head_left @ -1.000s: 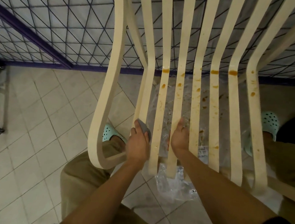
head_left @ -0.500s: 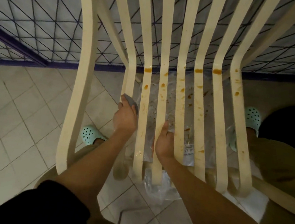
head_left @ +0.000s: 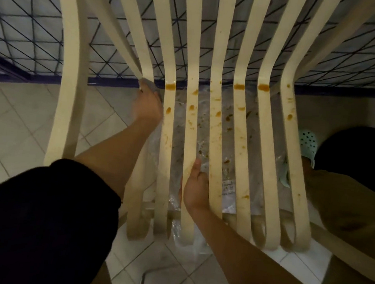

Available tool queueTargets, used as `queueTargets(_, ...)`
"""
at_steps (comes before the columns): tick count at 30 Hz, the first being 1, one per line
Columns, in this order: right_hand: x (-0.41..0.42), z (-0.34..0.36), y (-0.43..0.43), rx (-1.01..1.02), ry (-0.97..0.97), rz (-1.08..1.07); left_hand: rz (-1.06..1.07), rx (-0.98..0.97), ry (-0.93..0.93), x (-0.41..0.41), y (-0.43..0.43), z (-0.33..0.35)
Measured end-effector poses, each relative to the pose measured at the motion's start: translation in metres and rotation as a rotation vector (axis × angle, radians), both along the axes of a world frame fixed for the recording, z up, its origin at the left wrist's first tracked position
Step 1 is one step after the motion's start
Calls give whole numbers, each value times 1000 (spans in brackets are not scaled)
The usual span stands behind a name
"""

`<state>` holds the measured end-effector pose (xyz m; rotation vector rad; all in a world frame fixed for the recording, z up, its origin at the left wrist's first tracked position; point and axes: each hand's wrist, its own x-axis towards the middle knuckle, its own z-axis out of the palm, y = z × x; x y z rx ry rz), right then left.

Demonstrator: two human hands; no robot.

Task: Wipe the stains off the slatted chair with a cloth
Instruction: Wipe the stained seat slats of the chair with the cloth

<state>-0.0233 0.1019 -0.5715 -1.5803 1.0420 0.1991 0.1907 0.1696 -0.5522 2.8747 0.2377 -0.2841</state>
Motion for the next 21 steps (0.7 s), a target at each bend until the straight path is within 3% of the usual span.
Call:
queueTargets(12, -2, -4, -6, 52, 48, 31, 32, -78, -39, 26, -4, -10)
queueTargets(21, 1, -6, -7, 61, 9, 19, 63, -209, 20, -27, 13, -12)
